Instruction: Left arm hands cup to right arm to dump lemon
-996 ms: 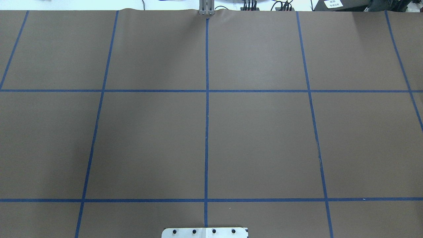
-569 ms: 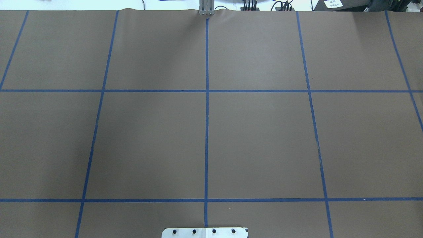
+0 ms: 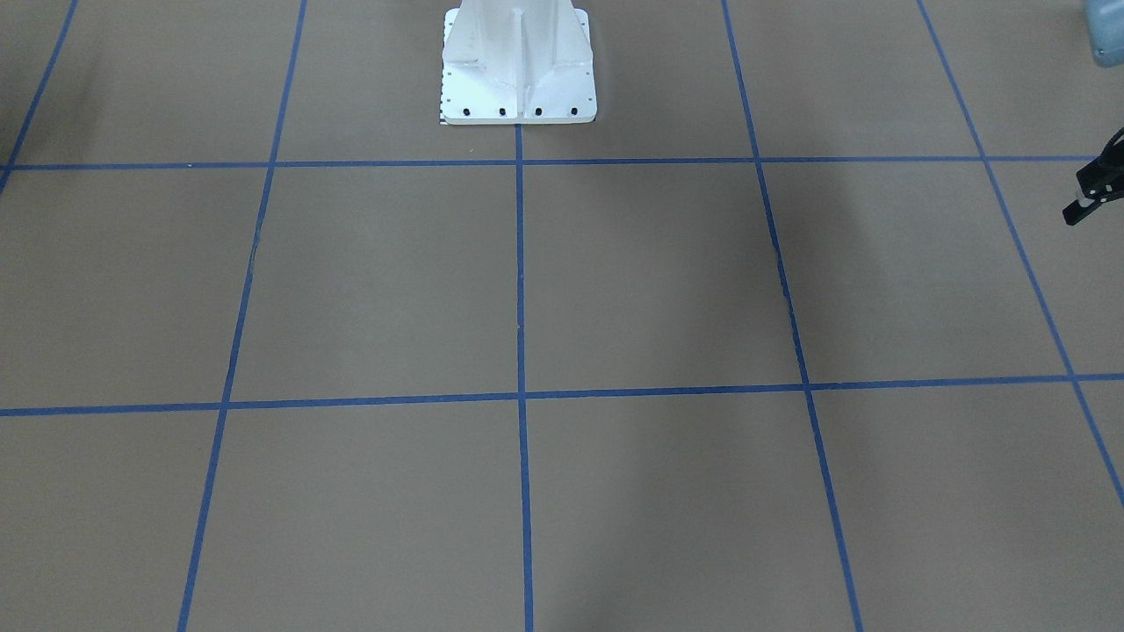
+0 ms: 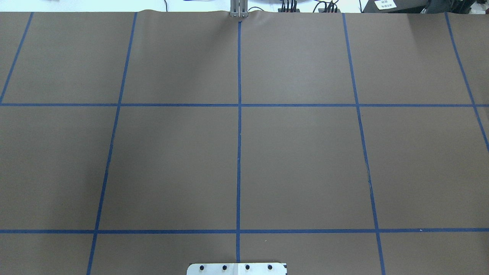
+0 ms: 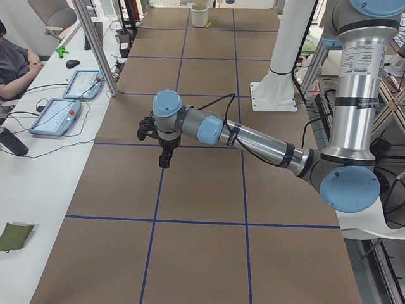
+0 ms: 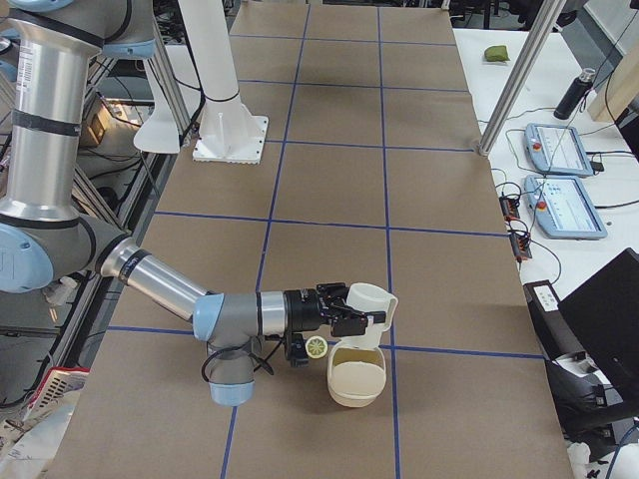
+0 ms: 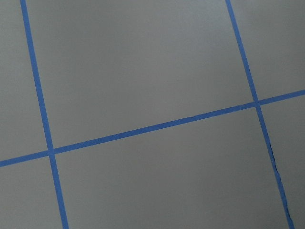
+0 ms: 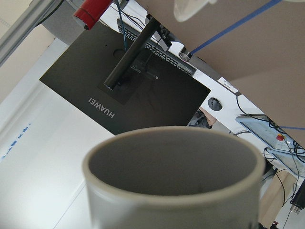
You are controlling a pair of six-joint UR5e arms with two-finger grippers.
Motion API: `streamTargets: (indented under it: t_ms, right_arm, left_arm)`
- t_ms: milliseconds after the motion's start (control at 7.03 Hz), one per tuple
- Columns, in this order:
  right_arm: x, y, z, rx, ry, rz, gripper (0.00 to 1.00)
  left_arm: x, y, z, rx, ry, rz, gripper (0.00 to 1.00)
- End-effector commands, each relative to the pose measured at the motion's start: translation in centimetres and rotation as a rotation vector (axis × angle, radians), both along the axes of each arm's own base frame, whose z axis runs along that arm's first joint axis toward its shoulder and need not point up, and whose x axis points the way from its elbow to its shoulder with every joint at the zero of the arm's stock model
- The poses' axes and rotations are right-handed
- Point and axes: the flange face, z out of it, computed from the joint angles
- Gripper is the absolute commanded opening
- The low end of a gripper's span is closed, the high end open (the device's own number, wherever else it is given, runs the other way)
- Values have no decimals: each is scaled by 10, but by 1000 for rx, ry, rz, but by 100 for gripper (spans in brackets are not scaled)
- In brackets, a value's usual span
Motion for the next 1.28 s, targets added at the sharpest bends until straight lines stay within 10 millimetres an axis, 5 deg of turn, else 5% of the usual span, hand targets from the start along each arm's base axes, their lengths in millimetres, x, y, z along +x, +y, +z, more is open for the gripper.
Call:
streamTargets:
  t_ms: [0, 853, 1138]
  right_arm:
    - [0, -4, -8, 54, 157, 1, 9]
    - [-26, -8, -50, 451, 910, -177, 8]
    - [-56, -10, -65, 729, 1270, -260, 7]
  left_arm:
    - [0, 0, 2, -3, -1, 1, 100]
    - [0, -1, 5, -11, 0, 0, 100]
    - [6, -4, -3, -33, 32, -8, 100]
